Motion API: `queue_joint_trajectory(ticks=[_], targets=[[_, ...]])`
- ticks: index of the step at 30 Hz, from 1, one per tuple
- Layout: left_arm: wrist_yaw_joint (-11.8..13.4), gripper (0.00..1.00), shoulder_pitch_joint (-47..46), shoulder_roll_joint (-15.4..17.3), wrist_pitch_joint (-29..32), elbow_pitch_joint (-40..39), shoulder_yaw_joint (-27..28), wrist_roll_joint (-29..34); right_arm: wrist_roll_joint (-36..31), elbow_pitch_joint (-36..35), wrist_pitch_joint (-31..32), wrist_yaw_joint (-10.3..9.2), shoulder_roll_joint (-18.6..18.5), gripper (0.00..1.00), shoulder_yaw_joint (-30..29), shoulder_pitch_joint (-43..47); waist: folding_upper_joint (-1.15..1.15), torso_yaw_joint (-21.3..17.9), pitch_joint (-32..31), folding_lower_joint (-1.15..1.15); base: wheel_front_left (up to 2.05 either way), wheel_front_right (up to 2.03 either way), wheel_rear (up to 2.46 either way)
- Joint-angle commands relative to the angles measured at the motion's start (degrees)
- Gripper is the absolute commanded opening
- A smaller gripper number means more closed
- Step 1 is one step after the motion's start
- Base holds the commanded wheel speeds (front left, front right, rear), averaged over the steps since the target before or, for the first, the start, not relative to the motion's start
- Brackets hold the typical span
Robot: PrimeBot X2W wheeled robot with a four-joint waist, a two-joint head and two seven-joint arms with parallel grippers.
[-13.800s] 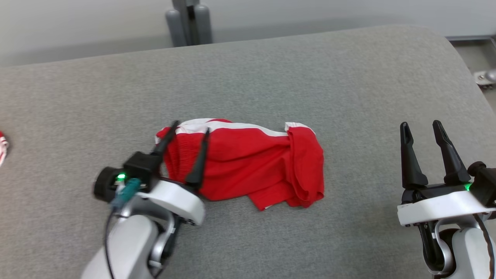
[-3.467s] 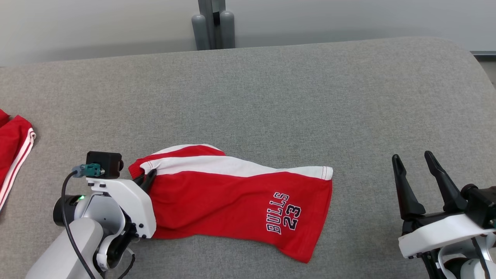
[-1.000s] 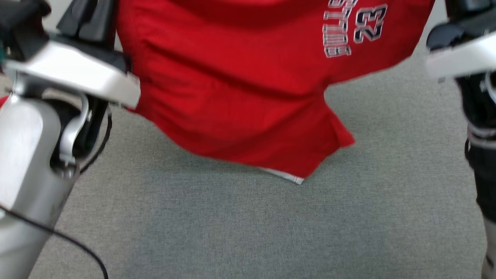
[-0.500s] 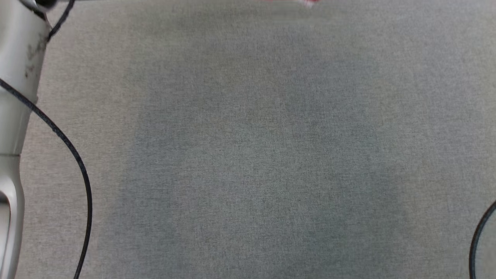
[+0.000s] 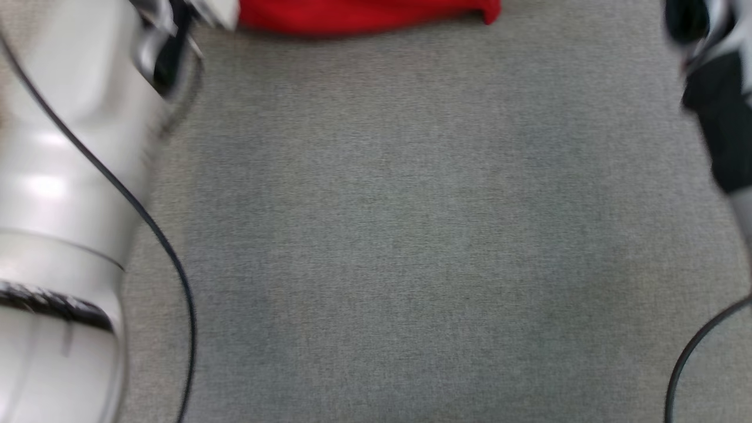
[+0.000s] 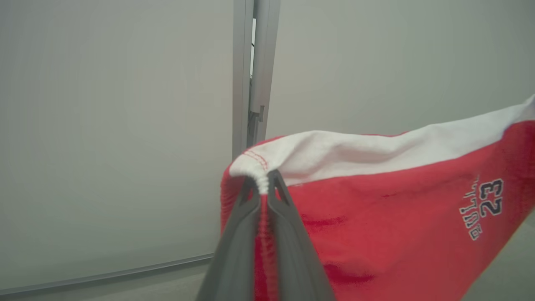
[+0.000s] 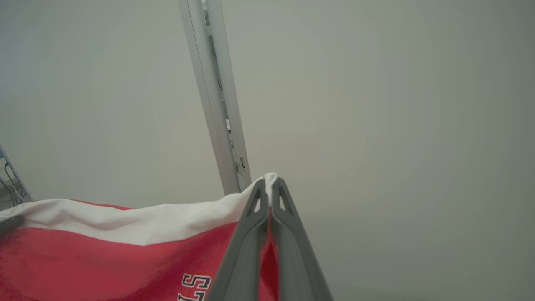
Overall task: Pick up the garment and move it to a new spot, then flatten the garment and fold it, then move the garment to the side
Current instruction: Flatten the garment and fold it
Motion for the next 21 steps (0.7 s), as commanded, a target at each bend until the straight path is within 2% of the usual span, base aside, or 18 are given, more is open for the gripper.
queue_joint_trajectory(ticks=[1, 5, 10, 13, 16, 17, 21], targets=[[-0.3, 0.0, 2.81, -0.57, -0.79, -0.1, -0.34, -0.29, 1.63, -1.25, -0.82, 0.02, -0.99, 0.0, 1.52, 3.81, 0.0, 0.99, -0.18, 0.0, 0.0, 0.0, 0.0], [-0.36, 0.0, 9.81, -1.75, -1.64, -3.07, -0.87, 0.47, 7.13, -7.36, -1.38, 0.02, -3.46, 0.0, 3.27, 14.09, 0.0, 1.65, -0.8, 0.0, 0.0, 0.0, 0.0], [2.64, 0.0, 22.25, -1.68, -1.68, -15.08, 1.85, 3.55, 10.07, -17.77, -1.62, 0.02, -6.79, 0.0, 2.77, 29.09, 0.0, 2.1, -2.62, 0.0, 0.0, 0.0, 0.0], [3.73, 0.0, 30.18, -1.36, -1.7, -23.11, 2.71, 5.64, 10.15, -23.65, -1.6, 0.02, -7.45, 0.0, 1.34, 38.86, 0.0, 1.96, -4.36, 0.0, 0.0, 0.0, 0.0], [4.7, 0.0, 38.08, 0.03, -1.7, -30.31, 2.46, 8.03, 9.75, -29.14, -1.61, 0.02, -7.28, 0.0, -1.13, 47.61, 0.0, 1.57, -6.22, 0.0, 0.0, 0.0, 0.0], [4.47, 0.0, 42.86, 0.88, -1.7, -34.13, 0.71, 9.29, 9.59, -32.16, -1.6, 0.02, -6.31, 0.0, -2.83, 53.84, 0.0, 1.37, -7.55, 0.0, 0.0, 0.0, 0.0], [6.04, 0.0, 50.9, 3.79, -0.42, -40.13, -0.96, 10.08, 7.27, -37.47, -1.5, 0.03, -5.17, 0.0, -6.08, 63.44, 0.0, 0.68, -10.28, 0.0, 0.0, 0.0, 0.0]])
